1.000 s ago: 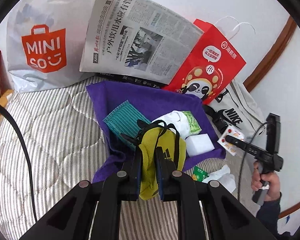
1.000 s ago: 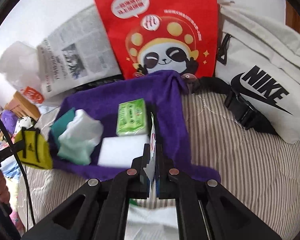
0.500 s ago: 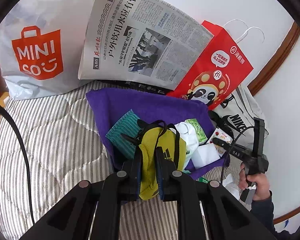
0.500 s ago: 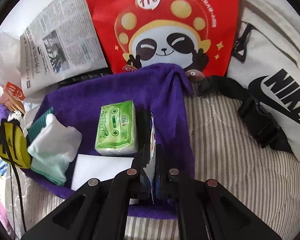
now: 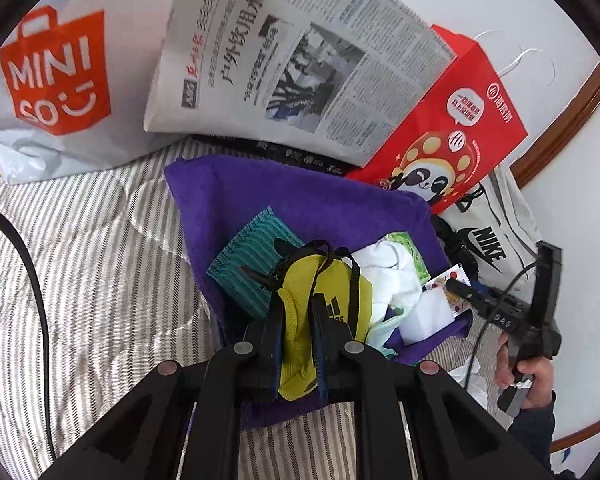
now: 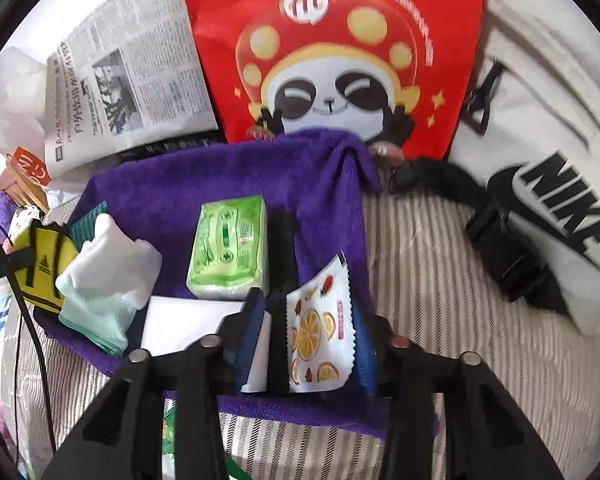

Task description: Organize soft objects

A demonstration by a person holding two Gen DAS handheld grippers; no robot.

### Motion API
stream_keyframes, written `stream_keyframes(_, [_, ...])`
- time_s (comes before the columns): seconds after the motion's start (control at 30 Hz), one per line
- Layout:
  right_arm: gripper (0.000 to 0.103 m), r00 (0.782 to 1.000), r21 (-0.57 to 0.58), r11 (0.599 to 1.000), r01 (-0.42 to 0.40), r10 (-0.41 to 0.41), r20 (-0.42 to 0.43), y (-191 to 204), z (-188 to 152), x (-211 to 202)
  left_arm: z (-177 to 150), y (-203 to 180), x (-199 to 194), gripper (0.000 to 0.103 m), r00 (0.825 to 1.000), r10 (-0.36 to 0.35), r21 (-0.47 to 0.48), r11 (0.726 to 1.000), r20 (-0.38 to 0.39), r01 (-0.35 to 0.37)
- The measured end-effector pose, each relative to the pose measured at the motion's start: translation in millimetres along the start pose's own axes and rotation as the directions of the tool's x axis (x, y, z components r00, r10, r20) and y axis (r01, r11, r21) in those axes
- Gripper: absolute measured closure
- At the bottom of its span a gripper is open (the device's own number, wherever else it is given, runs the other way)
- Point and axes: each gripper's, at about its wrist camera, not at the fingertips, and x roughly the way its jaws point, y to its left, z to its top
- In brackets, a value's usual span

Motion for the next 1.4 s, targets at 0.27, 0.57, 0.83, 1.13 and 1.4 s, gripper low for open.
stream_keyframes(0.27, [0.057,0.999,-0.011,1.000,0.018,-0.018,0.035,3,7,-17,-4,-4,20,0.087,0.999,0.035,0.008,0.999,-0.038,-0.035])
stream_keyframes(0.57, [0.057,0.998,0.006,1.000,0.007,-0.007,0.059,7,7,-40,-12,-10,23,0.075,0.990,0.109,0.052,0.993,-0.085,-0.104])
stream_keyframes(0.83, [0.056,0.996,-0.032,0.999,-0.008,0.010,0.087,22,-11,-74,-29,-15,9,0.060,0.987,0.133,0.084,0.989,-0.093,-0.125])
stream_keyframes(1.13, [0.052,0.997,-0.047,0.999,-0.005,0.009,0.080,32,-45,-98,-54,-29,-26,0.060,0.990,0.134,0.121,0.984,-0.045,-0.128])
stream_keyframes(1.4, [0.032,0.999,0.027,0.998,-0.052,0.052,0.000,22,-90,-87,-76,-41,-36,0.060,0.998,0.050,0.127,0.991,-0.047,-0.044])
